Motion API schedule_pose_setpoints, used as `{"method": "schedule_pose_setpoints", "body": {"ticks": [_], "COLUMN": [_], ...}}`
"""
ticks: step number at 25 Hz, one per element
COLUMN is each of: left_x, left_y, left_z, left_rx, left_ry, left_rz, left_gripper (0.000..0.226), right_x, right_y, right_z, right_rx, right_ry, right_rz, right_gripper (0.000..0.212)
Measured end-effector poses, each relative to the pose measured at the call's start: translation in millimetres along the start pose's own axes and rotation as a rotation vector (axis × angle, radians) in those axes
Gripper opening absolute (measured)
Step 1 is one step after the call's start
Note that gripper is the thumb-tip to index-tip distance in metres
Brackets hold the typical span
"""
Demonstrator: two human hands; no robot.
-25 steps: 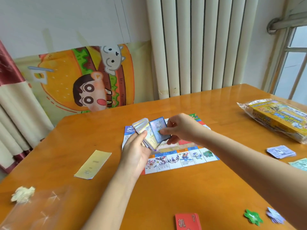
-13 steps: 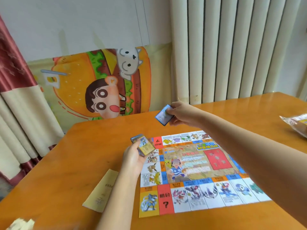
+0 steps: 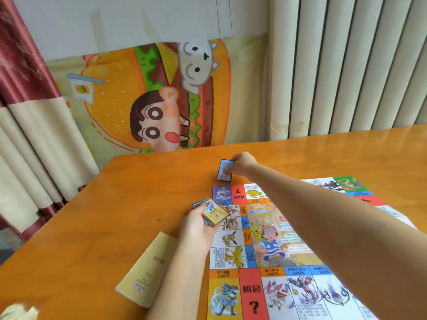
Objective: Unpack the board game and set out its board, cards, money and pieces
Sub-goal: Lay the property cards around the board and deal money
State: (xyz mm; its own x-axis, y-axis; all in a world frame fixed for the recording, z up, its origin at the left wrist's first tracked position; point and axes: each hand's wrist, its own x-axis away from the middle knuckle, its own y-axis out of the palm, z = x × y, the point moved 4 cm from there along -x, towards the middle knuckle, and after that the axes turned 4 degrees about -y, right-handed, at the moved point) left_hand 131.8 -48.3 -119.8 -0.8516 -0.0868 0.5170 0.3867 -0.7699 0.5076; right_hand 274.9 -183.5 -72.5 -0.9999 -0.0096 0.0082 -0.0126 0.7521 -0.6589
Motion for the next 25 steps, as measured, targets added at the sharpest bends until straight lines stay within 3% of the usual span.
{"method": "schedule_pose_setpoints", "body": {"ticks": [5,25], "left_x": [-2,2], "left_y": [0,-1], "left_z": [-2,0], "left_rx": [0.020,0.052], "left_ry": [-0.017,-0.045], "left_rz": [-0.024,-0.021], "left_gripper": [0.029,0.016], "right_x": [-4,-16], "right_y": [13,21], "right_z": [9,9], "right_rx": [0.152,0.249], "right_ry": [-0.039,-0.200], "right_rz": [-0.064,-0.190], "right_gripper": [0.047,0.043]}}
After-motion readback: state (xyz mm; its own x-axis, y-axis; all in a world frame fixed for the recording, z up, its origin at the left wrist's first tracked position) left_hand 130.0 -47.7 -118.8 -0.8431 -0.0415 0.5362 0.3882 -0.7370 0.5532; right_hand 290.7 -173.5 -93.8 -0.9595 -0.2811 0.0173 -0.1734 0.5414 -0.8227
